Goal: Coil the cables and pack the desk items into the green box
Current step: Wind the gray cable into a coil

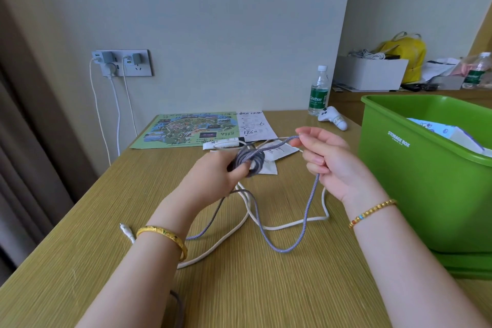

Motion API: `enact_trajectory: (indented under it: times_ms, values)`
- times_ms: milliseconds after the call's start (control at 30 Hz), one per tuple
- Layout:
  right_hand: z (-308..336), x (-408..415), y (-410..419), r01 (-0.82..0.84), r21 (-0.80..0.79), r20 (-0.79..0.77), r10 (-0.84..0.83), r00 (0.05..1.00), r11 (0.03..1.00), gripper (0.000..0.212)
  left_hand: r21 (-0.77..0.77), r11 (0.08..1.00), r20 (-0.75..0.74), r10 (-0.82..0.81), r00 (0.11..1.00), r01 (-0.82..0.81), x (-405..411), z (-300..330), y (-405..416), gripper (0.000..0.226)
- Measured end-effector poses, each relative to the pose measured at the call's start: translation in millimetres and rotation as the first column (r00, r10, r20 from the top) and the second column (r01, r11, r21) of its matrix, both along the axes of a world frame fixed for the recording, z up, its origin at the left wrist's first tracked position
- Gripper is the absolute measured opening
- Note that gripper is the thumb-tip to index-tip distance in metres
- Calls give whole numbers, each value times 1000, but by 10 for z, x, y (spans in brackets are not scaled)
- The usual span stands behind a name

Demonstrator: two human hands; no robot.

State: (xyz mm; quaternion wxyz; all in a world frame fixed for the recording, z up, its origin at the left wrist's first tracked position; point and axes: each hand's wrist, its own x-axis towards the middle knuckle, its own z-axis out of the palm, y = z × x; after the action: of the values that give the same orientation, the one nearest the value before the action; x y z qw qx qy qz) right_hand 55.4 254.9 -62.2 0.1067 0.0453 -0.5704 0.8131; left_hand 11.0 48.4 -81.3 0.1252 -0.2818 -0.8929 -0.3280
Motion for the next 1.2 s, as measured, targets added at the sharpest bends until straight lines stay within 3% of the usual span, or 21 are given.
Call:
enact_trajectory:
  times_ms: [100, 167, 233, 300, 433, 533, 600, 700, 767, 900, 1033, 1200]
  values:
    - [1, -22, 20, 132, 95, -52, -128, 990, 987, 9, 126, 970, 326, -238, 915, 208, 104, 82, 24, 36]
    - [-7, -36, 36, 191, 115, -62, -185, 981, 975, 9, 193, 931, 450, -365, 815, 311, 177, 113, 59, 41]
    - [-28, -46, 43, 230, 146, -52, -224, 973, 962, 10, 286, 876, 465, -481, 743, 389, 224, 124, 87, 48]
    - [-52, -53, 51, 256, 213, -27, -257, 966, 943, 15, 404, 818, 379, -557, 739, 409, 211, 126, 97, 49]
    - [-96, -65, 74, 221, 367, 34, -250, 968, 904, 18, 719, 684, 304, -469, 829, 123, 37, 95, 53, 48]
    - [-120, -66, 32, 114, 475, 63, -163, 985, 873, 20, 769, 623, 371, -255, 893, -142, -55, 41, 35, 46]
    - [-127, -66, -17, 37, 550, 94, -106, 990, 834, 21, 812, 502, 442, -197, 875, -297, -90, 26, 30, 42]
    - [-152, -49, -110, -91, 612, 158, -9, 987, 786, 22, 872, 317, 464, -291, 837, -373, -101, 46, 35, 44]
    - [-174, -29, -183, -177, 640, 207, 54, 977, 747, 22, 898, 256, 433, -364, 825, -359, -98, 55, 43, 47]
    - [-198, 2, -273, -267, 719, 274, 91, 957, 642, 26, 927, 255, 363, -417, 833, -276, -85, 65, 59, 44]
    - [-233, 1, -356, -289, 781, 299, 75, 951, 554, 28, 908, 259, 412, -393, 822, -331, -86, 53, 86, 48]
    - [-242, 5, -392, -262, 833, 279, 39, 959, 487, 28, 818, 408, 499, -151, 853, -406, -125, 58, 78, 44]
